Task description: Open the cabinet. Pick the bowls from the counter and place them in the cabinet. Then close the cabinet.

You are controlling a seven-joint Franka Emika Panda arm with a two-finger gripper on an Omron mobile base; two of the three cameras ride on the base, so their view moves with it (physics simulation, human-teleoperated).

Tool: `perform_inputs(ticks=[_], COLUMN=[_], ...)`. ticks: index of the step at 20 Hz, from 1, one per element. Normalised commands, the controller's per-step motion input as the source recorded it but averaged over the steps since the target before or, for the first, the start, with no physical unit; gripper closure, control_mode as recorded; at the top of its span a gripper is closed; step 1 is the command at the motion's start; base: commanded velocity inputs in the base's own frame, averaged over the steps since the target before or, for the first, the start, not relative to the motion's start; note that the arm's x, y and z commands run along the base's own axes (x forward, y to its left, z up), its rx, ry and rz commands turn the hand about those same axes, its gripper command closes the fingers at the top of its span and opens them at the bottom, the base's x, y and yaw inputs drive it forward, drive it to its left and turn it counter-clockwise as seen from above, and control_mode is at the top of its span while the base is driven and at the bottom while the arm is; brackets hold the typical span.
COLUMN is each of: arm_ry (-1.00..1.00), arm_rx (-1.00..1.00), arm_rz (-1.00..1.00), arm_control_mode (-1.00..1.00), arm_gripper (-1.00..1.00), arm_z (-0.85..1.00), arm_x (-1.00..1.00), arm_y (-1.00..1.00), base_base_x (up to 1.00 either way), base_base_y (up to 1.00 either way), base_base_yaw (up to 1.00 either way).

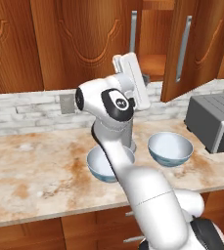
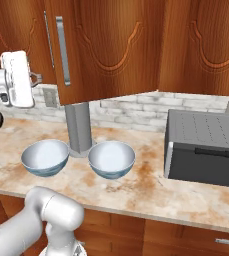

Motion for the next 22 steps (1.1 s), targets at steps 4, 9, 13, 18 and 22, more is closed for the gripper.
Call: perform_inputs(ticks=[4,9,13,18,22], arm_ry=[-0.05,-0.15,-0.06,0.0,-0.07], arm_rx=[0.0,0.0,0.0,0.0,0.06], arm_rz=[-0.04,0.0,-0.01,-0.04,-0.11], arm_control_mode=[-1.0,-1.0,-1.0,-1.0,-1.0], arm_gripper=[1.0,1.0,1.0,1.0,1.0], arm_z=[-0.26,-0.16,-0.3,-0.3,-0.09], arm_x=[0.47,0.46,0.47,0.32,-0.37], arm_y=[-0.48,-0.43,-0.49,-0.7,-1.0], base_base_x=[0.0,0.0,0.0,0.0,0.0], base_base_y=[0.0,0.0,0.0,0.0,0.0], base_base_yaw=[0.0,0.0,0.0,0.0,0.0])
